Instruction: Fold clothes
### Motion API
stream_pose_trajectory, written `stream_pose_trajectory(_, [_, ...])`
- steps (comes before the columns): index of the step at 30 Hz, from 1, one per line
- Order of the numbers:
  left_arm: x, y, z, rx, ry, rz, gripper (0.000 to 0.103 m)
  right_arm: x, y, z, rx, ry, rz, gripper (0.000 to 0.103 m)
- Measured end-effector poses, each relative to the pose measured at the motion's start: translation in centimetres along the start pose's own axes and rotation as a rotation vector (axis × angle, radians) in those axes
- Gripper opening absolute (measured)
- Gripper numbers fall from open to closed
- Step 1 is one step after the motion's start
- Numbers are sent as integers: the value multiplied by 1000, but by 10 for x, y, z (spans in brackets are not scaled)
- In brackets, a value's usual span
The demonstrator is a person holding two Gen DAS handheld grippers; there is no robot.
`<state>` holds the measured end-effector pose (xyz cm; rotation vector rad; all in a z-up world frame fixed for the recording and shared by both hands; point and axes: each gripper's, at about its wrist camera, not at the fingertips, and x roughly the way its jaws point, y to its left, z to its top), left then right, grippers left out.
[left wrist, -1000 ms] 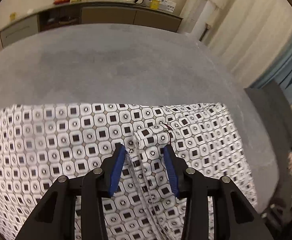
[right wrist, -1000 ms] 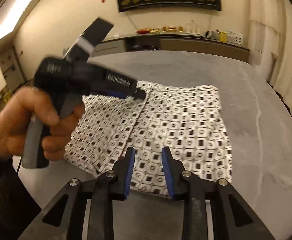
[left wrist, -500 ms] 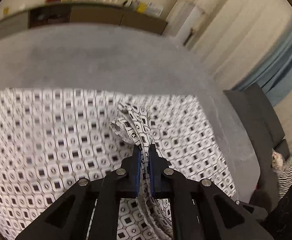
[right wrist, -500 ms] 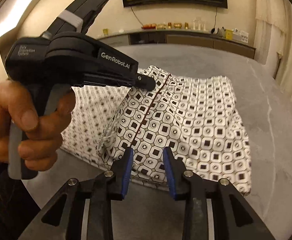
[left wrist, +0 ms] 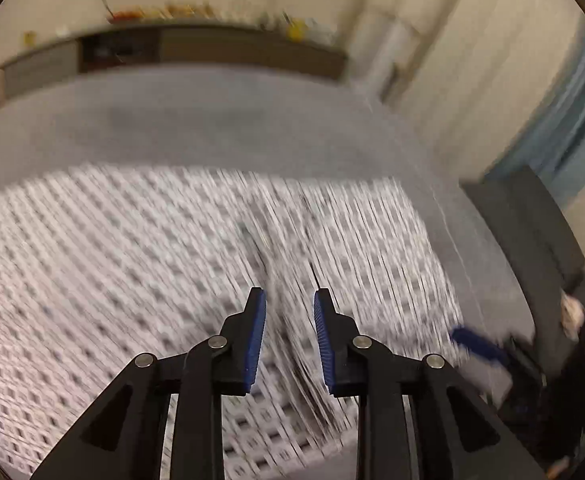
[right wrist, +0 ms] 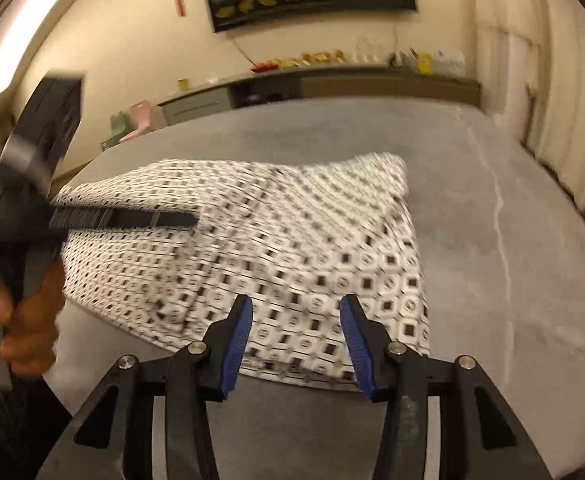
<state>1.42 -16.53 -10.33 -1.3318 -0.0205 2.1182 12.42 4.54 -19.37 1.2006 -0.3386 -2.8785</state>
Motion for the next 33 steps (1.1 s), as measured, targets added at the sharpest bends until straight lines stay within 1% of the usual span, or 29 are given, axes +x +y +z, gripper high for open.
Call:
stream_pose_trajectory(1, [-4, 0, -3, 2, 0, 3, 23, 2, -7, 5, 44, 9, -7, 49])
stream_pose_trajectory(2, [-9, 1, -6, 5, 0, 6, 20, -13, -10, 8, 74, -22, -5, 49])
stream_pose_trajectory(3, [-13, 1, -9, 7, 0, 9, 20, -18, -16, 14, 88, -74, -22, 54])
stream_pose_trajectory(4, [-18, 2, -12, 10, 0, 12, 20, -20, -18, 16, 89, -105, -46, 63])
stream_pose_trajectory(5, [-22, 2, -15, 12, -1, 15, 20, -21, -18, 17, 87, -125, -81, 68])
stream_pose_trajectory(6, [-26, 2, -18, 15, -1, 18, 22, -16, -21, 18, 84, -114, -107, 69])
stream_pose_trajectory(7, [-31, 2, -19, 16, -2, 17, 23, -13, -15, 20, 79, -75, -122, 68])
stream_pose_trajectory(8, [-35, 1, -14, 13, -6, 0, 29, -3, -10, 20, 72, -19, -124, 63])
stream_pose_trajectory(9, [-39, -1, -5, 6, -7, -32, 38, 9, -5, 19, 65, 26, -127, 31])
stream_pose_trajectory(10, [-41, -3, 5, 0, -1, -70, 45, 16, -1, 21, 47, 38, -144, 15])
stream_pose_trajectory(11, [-42, -11, 15, -6, 19, -119, 56, 12, 7, 22, 6, 2, -150, 12])
stream_pose_trajectory(12, [-38, -20, 28, -8, 39, -155, 58, 8, 15, 23, -37, -39, -154, 9])
stream_pose_trajectory(13, [-30, -36, 44, 2, 55, -183, 58, 5, 25, 29, -92, -87, -161, 9])
stream_pose_trajectory(14, [-24, -54, 60, 31, 65, -205, 58, 3, 36, 36, -148, -137, -169, 9])
stream_pose_trajectory(15, [-19, -72, 73, 65, 78, -223, 59, -5, 52, 33, -189, -169, -165, 9])
stream_pose_trajectory(18, [-2, -113, 91, 198, 124, -234, 61, -39, 104, 10, -312, -232, -153, 9])
stream_pose_trajectory(19, [-4, -108, 89, 202, 117, -216, 61, -51, 117, -1, -343, -242, -145, 9])
stream_pose_trajectory(20, [-6, -104, 86, 206, 111, -198, 61, -48, 124, -1, -362, -247, -125, 9])
stream_pose_trajectory(21, [-9, -99, 84, 209, 105, -180, 58, -43, 129, 0, -380, -253, -104, 9])
stream_pose_trajectory(22, [-11, -94, 82, 213, 99, -162, 51, -37, 134, 2, -398, -258, -83, 9])
stream_pose_trajectory(23, [-14, -89, 80, 217, 93, -144, 12, -32, 140, 3, -416, -263, -61, 9])
stream_pose_trajectory(24, [-16, -84, 78, 221, 86, -126, 4, -35, 140, 6, -412, -273, -25, 15])
stream_pose_trajectory(25, [-18, -79, 76, 225, 80, -108, 4, -39, 140, 8, -407, -284, 14, 33])
stream_pose_trajectory(27, [-28, -66, 74, 216, 59, -84, 4, -47, 139, 13, -395, -306, 91, 57])
stream_pose_trajectory(28, [-45, -45, 78, 166, 26, -100, 4, -52, 139, 15, -389, -317, 129, 58])
stream_pose_trajectory(29, [-61, -23, 79, 121, -1, -106, 4, -63, 137, 16, -370, -305, 172, 58])
stream_pose_trajectory(30, [-72, -1, 80, 82, -16, -112, 4, -62, 138, 22, -348, -277, 204, 58])
stream_pose_trajectory(32, [-73, 38, 76, 32, 22, -120, 4, -37, 143, 38, -303, -194, 235, 56])
stream_pose_trajectory(33, [-66, 54, 71, 8, 49, -107, 7, -21, 145, 45, -284, -148, 246, 44])
